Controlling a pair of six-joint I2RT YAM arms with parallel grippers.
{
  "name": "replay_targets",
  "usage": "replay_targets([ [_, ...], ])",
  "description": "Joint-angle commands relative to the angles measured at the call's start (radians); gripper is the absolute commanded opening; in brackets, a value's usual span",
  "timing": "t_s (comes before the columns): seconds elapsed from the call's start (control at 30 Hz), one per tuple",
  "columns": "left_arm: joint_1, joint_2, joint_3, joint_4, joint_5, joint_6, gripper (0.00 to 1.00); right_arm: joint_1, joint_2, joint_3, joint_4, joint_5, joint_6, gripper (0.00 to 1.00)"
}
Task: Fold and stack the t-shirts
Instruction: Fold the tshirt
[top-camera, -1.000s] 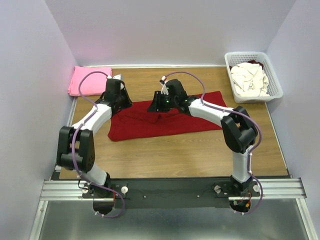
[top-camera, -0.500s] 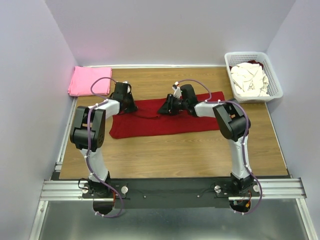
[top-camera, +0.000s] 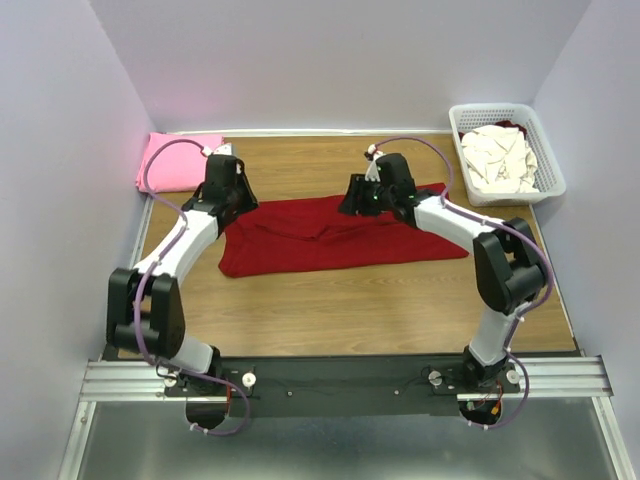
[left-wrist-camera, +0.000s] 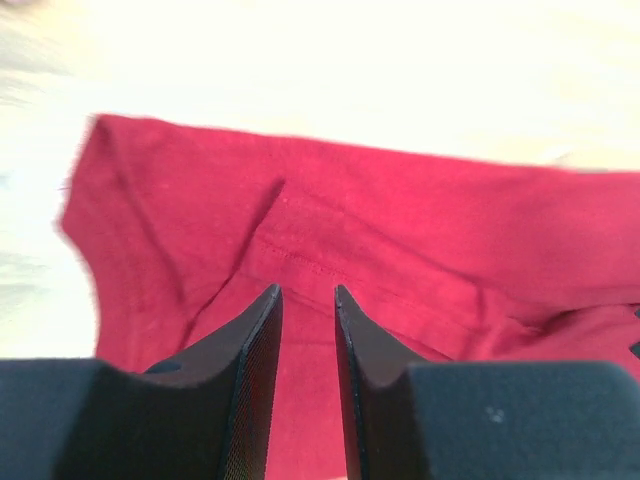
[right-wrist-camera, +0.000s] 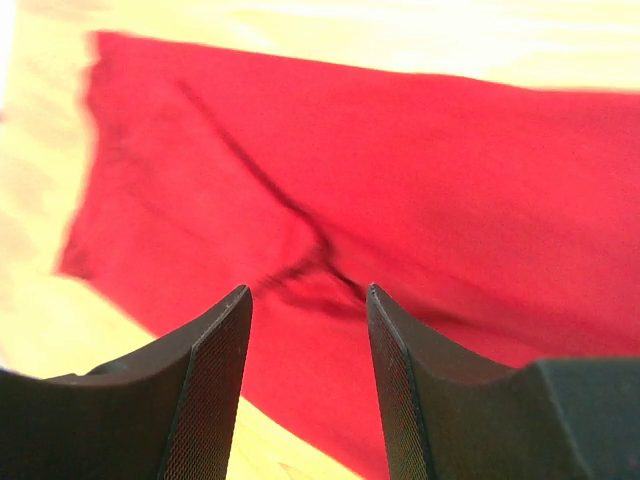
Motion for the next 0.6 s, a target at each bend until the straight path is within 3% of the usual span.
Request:
replay_targets([
  [0.0, 0.001, -0.094, -0.118, -0.072, -0.080, 0.001, 0.36, -0.011, -0.057, -0.080, -0.212, 0.278, -0.053, 0.57],
  [0.27, 0.012, -0.232, -0.412, -0.032, -0.033, -0.111, 0.30, -0.086, -0.103, -0.163, -0.286, 0.396, -0.071, 0.58],
  [0.43, 0.075, -0.274, -0.485, -0.023, -0.045, -0.138, 0.26, -0.111, -0.086, -0.180, -0.289, 0.399, -0.084, 0.58],
  [0.57, 0.095, -0.211, -0.465, -0.010, -0.059, -0.110, 0.25, -0.114, -0.025, -0.168, -0.322, 0.399, -0.095, 0.58],
])
